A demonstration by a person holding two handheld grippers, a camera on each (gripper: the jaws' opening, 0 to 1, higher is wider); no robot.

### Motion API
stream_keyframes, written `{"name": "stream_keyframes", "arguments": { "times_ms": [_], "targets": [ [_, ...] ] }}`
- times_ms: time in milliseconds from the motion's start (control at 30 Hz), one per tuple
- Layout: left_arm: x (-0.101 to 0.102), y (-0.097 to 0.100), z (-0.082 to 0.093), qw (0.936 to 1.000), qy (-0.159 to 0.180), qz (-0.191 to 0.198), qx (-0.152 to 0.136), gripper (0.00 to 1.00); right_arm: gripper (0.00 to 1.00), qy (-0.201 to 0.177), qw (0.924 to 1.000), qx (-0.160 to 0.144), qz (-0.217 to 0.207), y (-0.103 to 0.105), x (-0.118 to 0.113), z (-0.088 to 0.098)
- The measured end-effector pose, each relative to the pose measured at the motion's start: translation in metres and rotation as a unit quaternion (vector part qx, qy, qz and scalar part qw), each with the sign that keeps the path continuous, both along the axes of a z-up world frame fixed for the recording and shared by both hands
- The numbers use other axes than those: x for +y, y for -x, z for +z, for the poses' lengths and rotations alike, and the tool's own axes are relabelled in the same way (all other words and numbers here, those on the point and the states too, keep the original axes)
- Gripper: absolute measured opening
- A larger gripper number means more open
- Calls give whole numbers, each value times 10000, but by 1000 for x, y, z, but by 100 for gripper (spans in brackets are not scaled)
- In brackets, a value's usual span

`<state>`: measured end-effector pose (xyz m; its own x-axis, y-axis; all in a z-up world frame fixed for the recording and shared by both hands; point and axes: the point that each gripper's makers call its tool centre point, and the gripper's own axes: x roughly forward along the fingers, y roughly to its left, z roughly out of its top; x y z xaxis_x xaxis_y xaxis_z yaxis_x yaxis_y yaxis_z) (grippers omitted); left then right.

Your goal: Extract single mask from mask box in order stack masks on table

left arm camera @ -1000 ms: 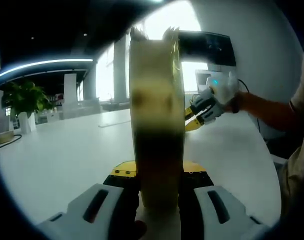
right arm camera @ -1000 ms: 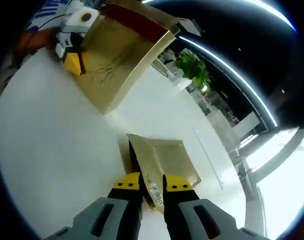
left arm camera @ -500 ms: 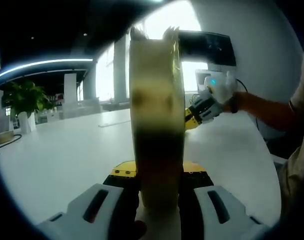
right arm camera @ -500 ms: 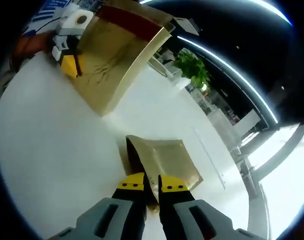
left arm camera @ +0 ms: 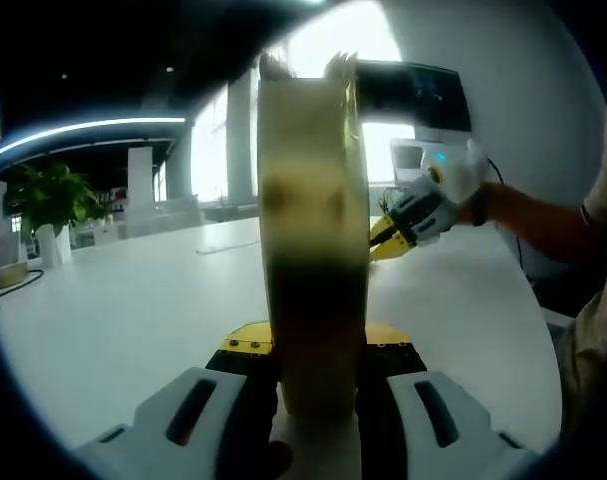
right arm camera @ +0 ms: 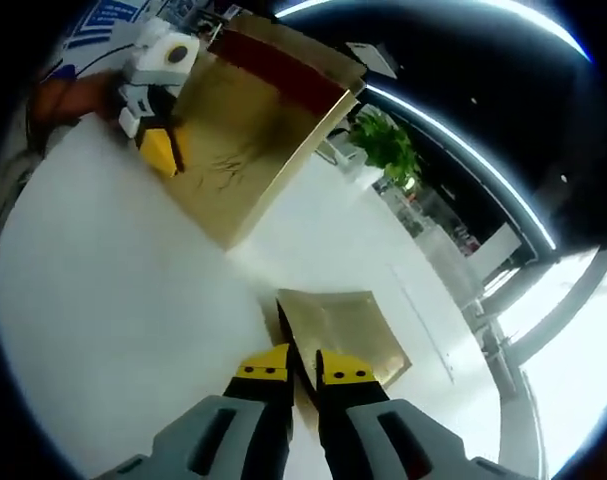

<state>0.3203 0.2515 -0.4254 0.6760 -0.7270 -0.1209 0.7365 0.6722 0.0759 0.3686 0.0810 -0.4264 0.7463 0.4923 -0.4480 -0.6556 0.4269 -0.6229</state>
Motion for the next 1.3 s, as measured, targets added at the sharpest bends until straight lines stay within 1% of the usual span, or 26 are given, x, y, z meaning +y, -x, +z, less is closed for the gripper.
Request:
{"name": "stream_keyframes", "arguments": {
  "times_ms": [67, 100, 133, 200, 267, 333, 567, 667, 767, 833, 900, 933, 967, 1000, 1067, 1133, 1167, 1200, 1233, 1267, 1300],
  "targets": [
    [0, 0, 0, 10000, -1, -1, 0, 20, 4, -215, 9997, -24, -72, 4, 0, 5],
    [0, 0, 0, 10000, -1, 0, -1, 20, 3, -377, 9991, -28, -173, 5, -2, 7],
    [0, 0, 0, 10000, -1, -1, -2, 20, 0, -452, 9987, -2, -220, 7, -3, 8],
    [0, 0, 0, 10000, -1, 0, -1, 20, 0, -669, 9968, 26, -430, 7, -8, 9],
    [0, 0, 0, 10000, -1, 2, -1, 20, 0, -750, 9956, -1, -559, 8, -13, 11],
    [0, 0, 0, 10000, -1, 2, 0, 20, 0, -892, 9935, 35, -707, 13, -17, 10],
    [-1, 0, 0, 10000, 0, 4, -1, 20, 0, -1338, 9862, -136, -968, 19, -26, 11],
    [-1, 0, 0, 10000, -6, 2, -11, 20, 0, -1706, 9790, -159, -1106, 24, -25, 13],
    [0, 0, 0, 10000, -3, 1, -8, 20, 0, -1975, 9728, -191, -1195, 27, -25, 13],
    [0, 0, 0, 10000, -1, 1, -6, 20, 0, -2346, 9631, -90, -1315, 30, -26, 11],
    [0, -1, 0, 10000, -2, 2, -8, 20, 0, -2642, 9550, 18, -1346, 34, -24, 9],
    [0, -1, 0, 10000, -2, 2, -8, 20, 0, -2705, 9528, 44, -1381, 34, -27, 6],
    [0, -1, 0, 10000, 1, 2, -3, 20, 0, -2695, 9535, 71, -1348, 35, -28, 3],
    [0, 0, 0, 10000, 2, 3, 0, 20, 0, -2770, 9518, 129, -1314, 36, -27, 1],
    [0, -1, 0, 10000, 4, 5, 0, 20, 0, -2864, 9493, 132, -1293, 36, -30, -3],
    [0, -1, 0, 10000, 5, 4, 3, 20, 0, -2962, 9459, 230, -1304, 38, -30, -7],
    [0, -1, 0, 10000, 6, 4, 4, 20, 0, -2994, 9448, 234, -1309, 39, -31, -5],
    [0, -1, 0, 10000, 6, 1, 4, 20, 0, -3205, 9388, 169, -1247, 39, -30, 2],
    [1, -1, 0, 10000, 7, 0, 5, 20, 0, -3322, 9355, 230, -1178, 40, -28, 3],
    [1, -1, 0, 10000, 7, -2, 4, 20, 0, -3395, 9326, 310, -1186, 42, -29, 2],
    [1, -2, 0, 10000, 7, -2, 3, 20, 0, -3431, 9304, 315, -1249, 41, -32, 1]
  ]
}}
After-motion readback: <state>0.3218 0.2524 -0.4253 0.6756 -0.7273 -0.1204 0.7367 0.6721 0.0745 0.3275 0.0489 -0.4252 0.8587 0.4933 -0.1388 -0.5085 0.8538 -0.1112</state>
